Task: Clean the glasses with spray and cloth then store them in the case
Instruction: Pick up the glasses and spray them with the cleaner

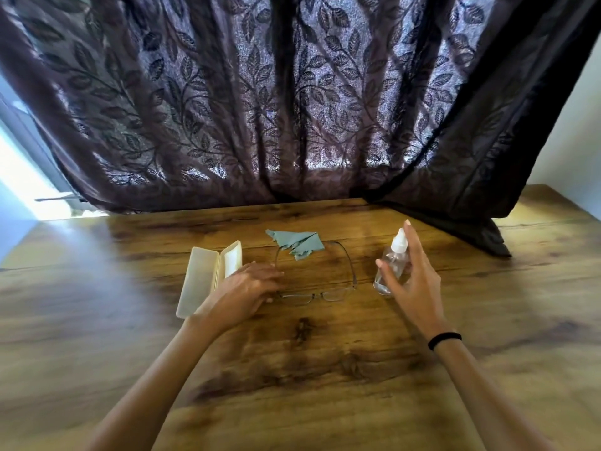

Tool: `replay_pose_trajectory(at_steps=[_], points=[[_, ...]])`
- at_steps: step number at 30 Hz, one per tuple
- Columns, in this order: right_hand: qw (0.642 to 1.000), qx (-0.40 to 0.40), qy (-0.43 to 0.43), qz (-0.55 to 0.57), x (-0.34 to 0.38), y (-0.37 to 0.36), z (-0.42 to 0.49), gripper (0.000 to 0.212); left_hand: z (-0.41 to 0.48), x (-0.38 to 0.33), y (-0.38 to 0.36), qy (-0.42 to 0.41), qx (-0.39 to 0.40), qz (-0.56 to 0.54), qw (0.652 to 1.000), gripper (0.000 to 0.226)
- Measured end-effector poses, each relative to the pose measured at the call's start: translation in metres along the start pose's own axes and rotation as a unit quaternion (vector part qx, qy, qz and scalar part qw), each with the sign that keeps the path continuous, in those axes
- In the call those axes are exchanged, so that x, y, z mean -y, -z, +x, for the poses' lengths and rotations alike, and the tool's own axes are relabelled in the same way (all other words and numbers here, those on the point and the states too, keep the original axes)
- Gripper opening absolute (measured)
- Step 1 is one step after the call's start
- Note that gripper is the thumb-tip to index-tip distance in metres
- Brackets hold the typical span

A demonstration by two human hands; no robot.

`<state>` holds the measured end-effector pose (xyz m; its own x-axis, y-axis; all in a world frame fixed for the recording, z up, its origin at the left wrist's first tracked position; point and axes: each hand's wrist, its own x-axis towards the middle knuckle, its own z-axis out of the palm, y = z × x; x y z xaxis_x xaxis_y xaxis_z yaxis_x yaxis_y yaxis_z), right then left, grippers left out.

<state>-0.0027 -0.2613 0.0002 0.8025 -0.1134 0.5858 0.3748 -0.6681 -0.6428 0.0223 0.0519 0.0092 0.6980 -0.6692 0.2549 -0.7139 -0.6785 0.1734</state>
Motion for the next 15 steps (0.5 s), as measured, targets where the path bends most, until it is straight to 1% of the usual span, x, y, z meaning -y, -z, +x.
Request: replay_pose_trajectory(at_steps=[4,8,11,13,15], points=[[1.0,-0.001,-0.012,0.006,-0.001,0.0,-0.001,0.076,0.001,-0.01,0.002,-0.061,-0.052,0.065,0.995,0.033],[1.0,-0.003,-0.017,0.003,-0.002,-0.001,0.0,0.076,0.0,-0.015,-0.001,-0.103,-0.082,0.096,0.987,0.04],[1.0,-0.007,-0.014,0.0,-0.001,-0.002,0.002,0.076,0.003,-0.014,-0.001,-0.103,-0.114,0.112,0.982,0.038],[1.0,-0.006,-0.013,-0.001,0.002,-0.002,0.006,0.076,0.01,-0.013,0.002,-0.092,-0.155,0.115,0.977,0.03],[1.0,-0.013,-0.011,-0.003,0.008,-0.003,0.012,0.075,0.021,-0.012,0.008,-0.061,-0.201,0.112,0.971,0.019]])
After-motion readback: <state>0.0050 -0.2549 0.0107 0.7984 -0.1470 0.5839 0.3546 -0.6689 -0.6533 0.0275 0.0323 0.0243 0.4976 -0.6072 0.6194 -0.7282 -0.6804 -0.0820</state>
